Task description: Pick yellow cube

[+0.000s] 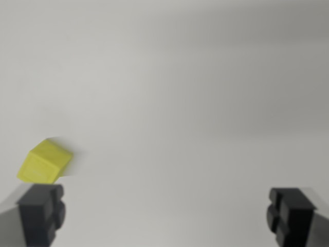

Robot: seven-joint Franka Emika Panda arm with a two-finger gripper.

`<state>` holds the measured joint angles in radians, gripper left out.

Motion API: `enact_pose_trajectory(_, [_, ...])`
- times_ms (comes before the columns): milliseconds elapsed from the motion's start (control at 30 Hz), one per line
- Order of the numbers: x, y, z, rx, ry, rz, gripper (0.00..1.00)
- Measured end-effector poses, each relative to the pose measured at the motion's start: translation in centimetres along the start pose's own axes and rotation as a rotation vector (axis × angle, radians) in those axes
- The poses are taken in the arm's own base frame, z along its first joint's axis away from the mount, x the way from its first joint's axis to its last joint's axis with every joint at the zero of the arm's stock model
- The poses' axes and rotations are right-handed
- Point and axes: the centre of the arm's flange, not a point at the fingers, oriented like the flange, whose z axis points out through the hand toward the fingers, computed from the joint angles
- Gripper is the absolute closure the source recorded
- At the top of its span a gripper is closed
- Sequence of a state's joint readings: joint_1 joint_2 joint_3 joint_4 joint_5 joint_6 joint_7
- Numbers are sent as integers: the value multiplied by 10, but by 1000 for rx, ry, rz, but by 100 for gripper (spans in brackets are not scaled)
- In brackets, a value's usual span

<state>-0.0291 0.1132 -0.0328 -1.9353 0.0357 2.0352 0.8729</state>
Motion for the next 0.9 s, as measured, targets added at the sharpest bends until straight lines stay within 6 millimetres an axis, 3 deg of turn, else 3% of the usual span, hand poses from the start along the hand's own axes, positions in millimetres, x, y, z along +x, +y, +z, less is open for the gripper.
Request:
enact_pose_trajectory(267, [-3, 0, 2, 0, 0, 13, 0])
enact_pose_trajectory(900, [-33, -5, 35, 1, 3, 84, 0])
